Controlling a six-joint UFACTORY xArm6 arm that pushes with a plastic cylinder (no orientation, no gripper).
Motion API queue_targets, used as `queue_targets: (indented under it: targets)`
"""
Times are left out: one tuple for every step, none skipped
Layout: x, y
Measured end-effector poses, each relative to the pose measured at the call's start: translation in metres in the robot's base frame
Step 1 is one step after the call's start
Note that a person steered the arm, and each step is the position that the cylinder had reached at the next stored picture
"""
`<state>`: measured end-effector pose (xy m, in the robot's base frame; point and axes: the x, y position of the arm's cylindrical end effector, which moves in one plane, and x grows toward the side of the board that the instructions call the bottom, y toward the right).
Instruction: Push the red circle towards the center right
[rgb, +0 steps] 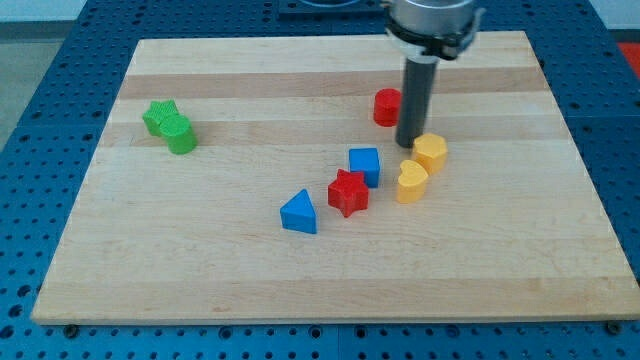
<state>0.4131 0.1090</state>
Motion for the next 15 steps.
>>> queue_targets:
  targets:
    - [0.007, 0.016]
    - [0.008, -0.015]
    - [0.006, -0.057]
    - [0.000, -0.094]
    - [-0.022, -0.109]
    - [-0.048, -0.109]
    - [-0.036, -0.082]
    - [-0.025, -0.042]
    - [-0.026, -0.023]
    - [-0.026, -0.039]
    - [-0.026, -0.068]
    - [-0.048, -0.090]
    - [-0.097, -0.069]
    - [-0.088, -0.022]
    - [-0.071, 0.026]
